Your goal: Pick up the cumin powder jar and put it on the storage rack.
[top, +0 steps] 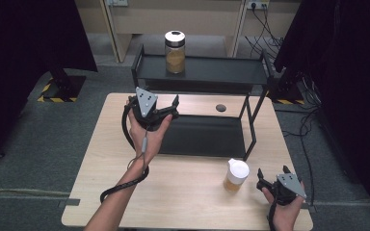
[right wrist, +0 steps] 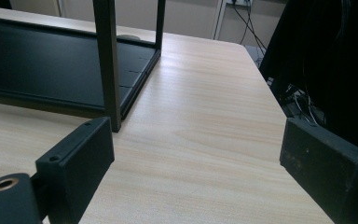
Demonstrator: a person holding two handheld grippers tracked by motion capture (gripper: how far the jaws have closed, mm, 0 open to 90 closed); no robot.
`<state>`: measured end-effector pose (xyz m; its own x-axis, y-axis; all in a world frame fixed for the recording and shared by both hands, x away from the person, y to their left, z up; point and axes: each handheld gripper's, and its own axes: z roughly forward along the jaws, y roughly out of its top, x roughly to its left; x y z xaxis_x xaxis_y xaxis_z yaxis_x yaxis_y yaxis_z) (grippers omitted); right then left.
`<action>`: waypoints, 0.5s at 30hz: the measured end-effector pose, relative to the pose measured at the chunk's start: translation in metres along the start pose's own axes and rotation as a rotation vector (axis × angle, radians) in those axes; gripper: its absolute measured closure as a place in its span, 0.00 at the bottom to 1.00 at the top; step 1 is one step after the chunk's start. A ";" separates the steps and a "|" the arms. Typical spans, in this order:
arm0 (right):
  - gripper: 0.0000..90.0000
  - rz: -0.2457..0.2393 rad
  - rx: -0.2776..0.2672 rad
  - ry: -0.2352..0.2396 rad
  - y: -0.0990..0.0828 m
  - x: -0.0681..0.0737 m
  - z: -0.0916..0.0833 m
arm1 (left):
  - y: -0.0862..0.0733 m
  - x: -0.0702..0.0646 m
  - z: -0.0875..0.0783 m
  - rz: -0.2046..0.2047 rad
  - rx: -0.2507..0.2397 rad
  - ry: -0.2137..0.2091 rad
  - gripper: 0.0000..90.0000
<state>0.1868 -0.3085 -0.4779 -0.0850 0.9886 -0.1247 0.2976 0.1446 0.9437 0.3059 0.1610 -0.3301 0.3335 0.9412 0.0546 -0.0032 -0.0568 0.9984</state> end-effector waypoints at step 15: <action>0.11 -0.005 0.001 -0.001 0.000 0.001 0.000 | -0.018 -0.008 -0.013 0.033 -0.015 -0.020 0.02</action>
<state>0.1868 -0.3078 -0.4777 -0.0854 0.9879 -0.1297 0.2982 0.1495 0.9427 0.2911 0.1585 -0.3484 0.3518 0.9320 0.0873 -0.0288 -0.0824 0.9962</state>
